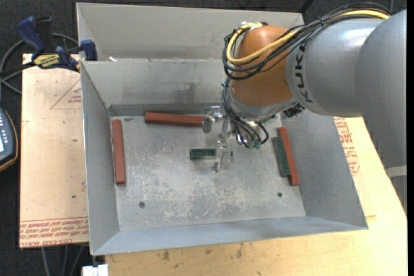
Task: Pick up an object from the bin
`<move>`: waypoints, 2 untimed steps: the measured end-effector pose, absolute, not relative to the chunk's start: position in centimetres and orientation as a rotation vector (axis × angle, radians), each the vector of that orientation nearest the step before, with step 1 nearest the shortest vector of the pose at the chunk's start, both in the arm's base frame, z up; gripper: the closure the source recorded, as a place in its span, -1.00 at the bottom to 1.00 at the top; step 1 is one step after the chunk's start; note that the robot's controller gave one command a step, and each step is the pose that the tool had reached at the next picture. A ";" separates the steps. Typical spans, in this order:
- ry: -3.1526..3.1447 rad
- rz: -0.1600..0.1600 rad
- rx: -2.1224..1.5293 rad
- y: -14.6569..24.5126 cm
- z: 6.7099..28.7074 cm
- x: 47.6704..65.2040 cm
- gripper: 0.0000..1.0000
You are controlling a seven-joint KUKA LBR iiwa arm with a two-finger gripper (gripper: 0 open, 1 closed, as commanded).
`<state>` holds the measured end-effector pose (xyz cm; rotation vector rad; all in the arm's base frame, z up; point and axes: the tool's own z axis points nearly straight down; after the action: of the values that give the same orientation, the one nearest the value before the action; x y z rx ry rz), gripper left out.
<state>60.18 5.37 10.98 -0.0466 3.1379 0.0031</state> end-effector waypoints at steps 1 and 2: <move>3.141 0.003 0.119 5.9 6.9 59.8 -1.00; 3.139 0.003 0.120 6.0 6.9 59.9 -1.00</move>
Offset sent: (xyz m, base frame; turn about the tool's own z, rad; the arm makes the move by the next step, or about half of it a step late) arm -0.0033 0.0047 -0.0398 0.1067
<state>59.87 5.97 6.89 0.1195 3.1388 0.0027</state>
